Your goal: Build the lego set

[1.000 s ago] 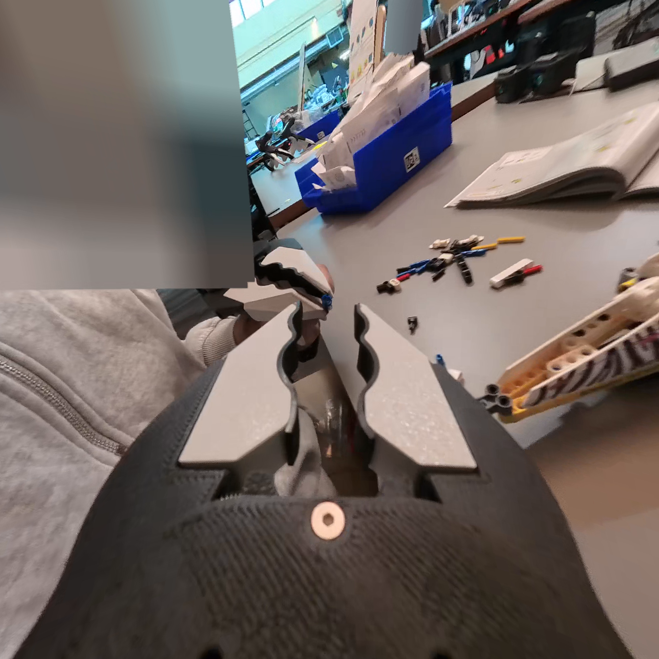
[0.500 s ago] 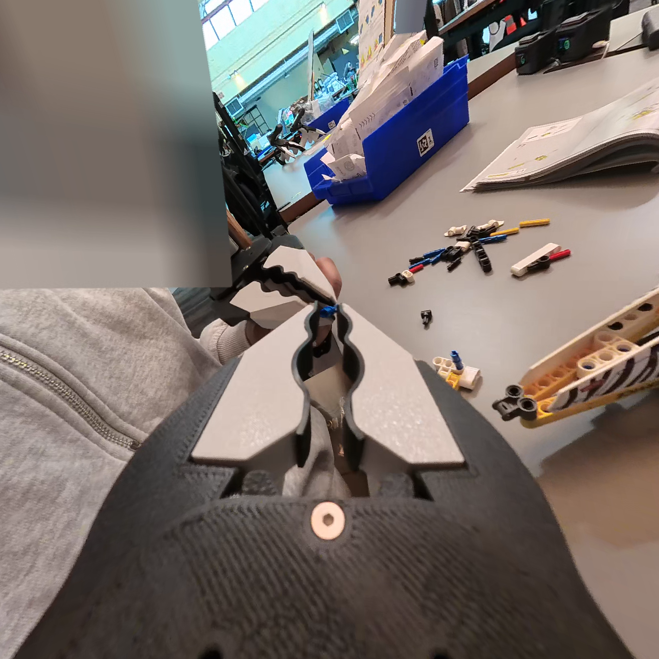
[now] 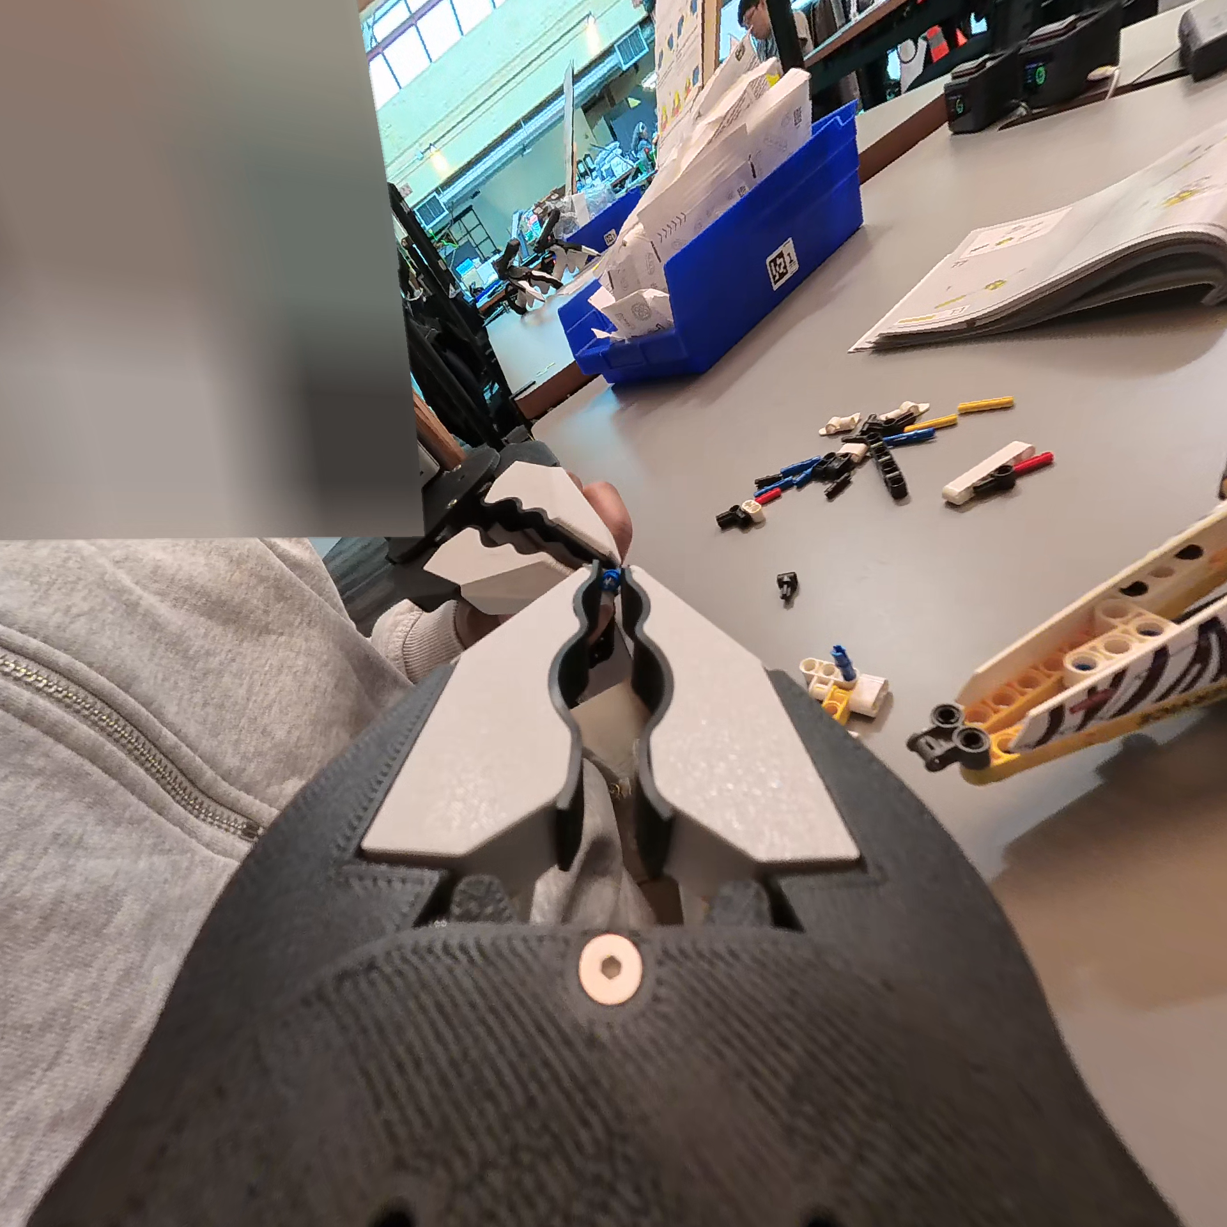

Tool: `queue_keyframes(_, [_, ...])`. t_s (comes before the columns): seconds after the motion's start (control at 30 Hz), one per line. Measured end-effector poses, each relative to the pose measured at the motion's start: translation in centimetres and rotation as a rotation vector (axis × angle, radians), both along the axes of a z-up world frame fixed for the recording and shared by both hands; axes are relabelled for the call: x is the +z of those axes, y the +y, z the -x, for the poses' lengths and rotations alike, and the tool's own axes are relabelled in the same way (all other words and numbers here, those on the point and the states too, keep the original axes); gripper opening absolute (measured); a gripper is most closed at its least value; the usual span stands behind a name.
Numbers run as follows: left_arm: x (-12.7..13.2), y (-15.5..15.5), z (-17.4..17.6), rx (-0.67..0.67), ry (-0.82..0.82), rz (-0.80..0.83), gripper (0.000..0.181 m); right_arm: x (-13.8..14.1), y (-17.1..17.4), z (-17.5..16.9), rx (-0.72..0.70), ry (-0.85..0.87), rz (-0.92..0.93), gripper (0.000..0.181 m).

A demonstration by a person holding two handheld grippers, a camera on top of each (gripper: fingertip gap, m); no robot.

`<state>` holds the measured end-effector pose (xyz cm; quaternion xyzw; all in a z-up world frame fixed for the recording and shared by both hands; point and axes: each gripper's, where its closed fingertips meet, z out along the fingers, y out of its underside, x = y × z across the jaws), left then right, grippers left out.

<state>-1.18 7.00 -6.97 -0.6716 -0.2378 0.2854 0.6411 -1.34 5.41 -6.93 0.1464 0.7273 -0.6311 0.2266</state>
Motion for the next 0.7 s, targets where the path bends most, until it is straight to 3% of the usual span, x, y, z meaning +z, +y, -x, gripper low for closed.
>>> queue_keyframes(0.2, [-0.3,0.0,0.1,0.0,-0.02,-0.002,0.002,-0.3,0.1,0.1,-0.01,0.007,-0.023,0.002])
queue_keyframes(0.33, [-1.5,-0.9,1.3,0.067,-0.11,0.004,0.022,-0.5,1.4,1.8,-0.08,0.07,-0.088,0.003])
queue_keyframes(0.47, [-3.9,-1.0,2.1,0.08,-0.328,-0.012,0.035,-2.6,2.7,3.3,-0.118,0.191,-0.289,0.003])
queue_keyframes(0.57, [-6.4,-0.8,2.2,0.097,-0.472,0.036,0.034,-4.9,2.7,3.2,-0.084,0.296,-0.466,0.003])
queue_keyframes(0.7, [-7.7,0.1,1.8,0.097,-0.546,0.057,0.027,-7.3,2.2,3.1,-0.054,0.433,-0.643,0.003])
